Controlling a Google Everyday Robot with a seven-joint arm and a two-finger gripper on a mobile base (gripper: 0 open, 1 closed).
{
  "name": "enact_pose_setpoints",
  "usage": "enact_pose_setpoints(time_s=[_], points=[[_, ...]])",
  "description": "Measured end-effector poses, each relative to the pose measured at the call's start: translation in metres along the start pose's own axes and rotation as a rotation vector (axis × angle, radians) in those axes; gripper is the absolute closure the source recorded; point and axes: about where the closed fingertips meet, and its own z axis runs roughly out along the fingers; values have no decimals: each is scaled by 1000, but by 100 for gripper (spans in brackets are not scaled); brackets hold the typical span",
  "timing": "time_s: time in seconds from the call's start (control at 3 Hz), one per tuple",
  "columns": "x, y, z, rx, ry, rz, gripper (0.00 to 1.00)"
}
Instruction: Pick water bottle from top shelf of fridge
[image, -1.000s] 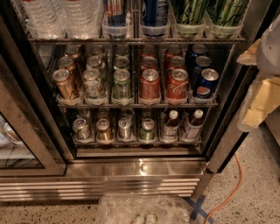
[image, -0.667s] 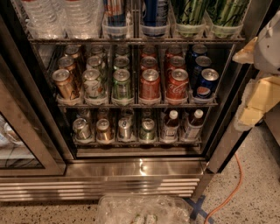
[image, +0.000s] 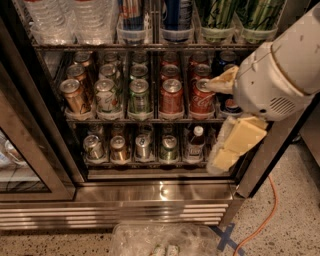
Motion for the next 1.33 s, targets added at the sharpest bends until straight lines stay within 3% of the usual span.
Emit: enact_pose_setpoints(time_s=[0.33, 0.67, 1.0, 1.33], points=[[-44, 26, 17, -97, -150, -88, 0], [-45, 26, 18, -96, -151, -89, 0], [-72, 25, 38, -81, -220, -107, 0], [-122, 21, 87, -103, -375, -149, 0]])
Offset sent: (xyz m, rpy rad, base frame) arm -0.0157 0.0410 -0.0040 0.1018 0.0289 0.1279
